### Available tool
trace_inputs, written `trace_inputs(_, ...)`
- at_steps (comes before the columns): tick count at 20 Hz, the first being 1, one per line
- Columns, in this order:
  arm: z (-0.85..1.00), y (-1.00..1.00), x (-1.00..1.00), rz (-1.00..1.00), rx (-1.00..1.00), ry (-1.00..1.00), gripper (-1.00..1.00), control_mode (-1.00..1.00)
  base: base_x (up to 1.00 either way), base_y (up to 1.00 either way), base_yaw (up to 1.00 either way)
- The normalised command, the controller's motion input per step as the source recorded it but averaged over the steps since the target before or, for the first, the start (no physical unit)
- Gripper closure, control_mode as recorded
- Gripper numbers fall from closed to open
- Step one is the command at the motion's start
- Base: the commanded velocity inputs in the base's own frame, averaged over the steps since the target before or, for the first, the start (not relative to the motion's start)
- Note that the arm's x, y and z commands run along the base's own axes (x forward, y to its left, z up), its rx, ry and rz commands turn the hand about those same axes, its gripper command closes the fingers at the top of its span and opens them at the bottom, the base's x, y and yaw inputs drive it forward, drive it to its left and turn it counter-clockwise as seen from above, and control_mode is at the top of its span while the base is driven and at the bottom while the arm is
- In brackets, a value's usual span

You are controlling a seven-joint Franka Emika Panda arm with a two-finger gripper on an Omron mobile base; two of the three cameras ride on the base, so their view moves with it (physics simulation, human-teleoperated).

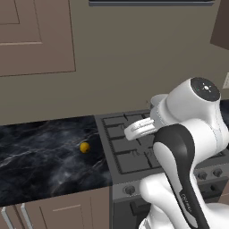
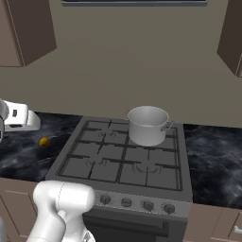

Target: Turn on the burner for the pot on the stove. Wait thirty seconds for the pot to heat up. Then add the lemon to the pot.

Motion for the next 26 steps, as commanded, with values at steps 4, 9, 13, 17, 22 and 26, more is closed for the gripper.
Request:
trace_inputs(4, 0.0, 0.0, 0.0, 0.0, 0.0, 0.0, -1.0, -1.0, 0.0, 0.0, 0.0)
trace_inputs(9, 0.0, 0.0, 0.0, 0.0, 0.0, 0.0, -1.0, -1.0, 0.0, 0.0, 0.0)
trace_inputs(13, 0.0, 0.0, 0.0, 0.0, 0.0, 0.0, -1.0, -1.0, 0.0, 0.0, 0.0)
trace_inputs(17, 0.0, 0.0, 0.0, 0.0, 0.0, 0.0, -1.0, -1.0, 0.0, 0.0, 0.0)
trace_inputs(22, 0.0, 0.0, 0.0, 0.0, 0.0, 0.0, -1.0, -1.0, 0.0, 0.0, 0.0)
trace_inputs(26, 0.0, 0.0, 0.0, 0.0, 0.0, 0.0, -1.0, -1.0, 0.0, 0.0, 0.0)
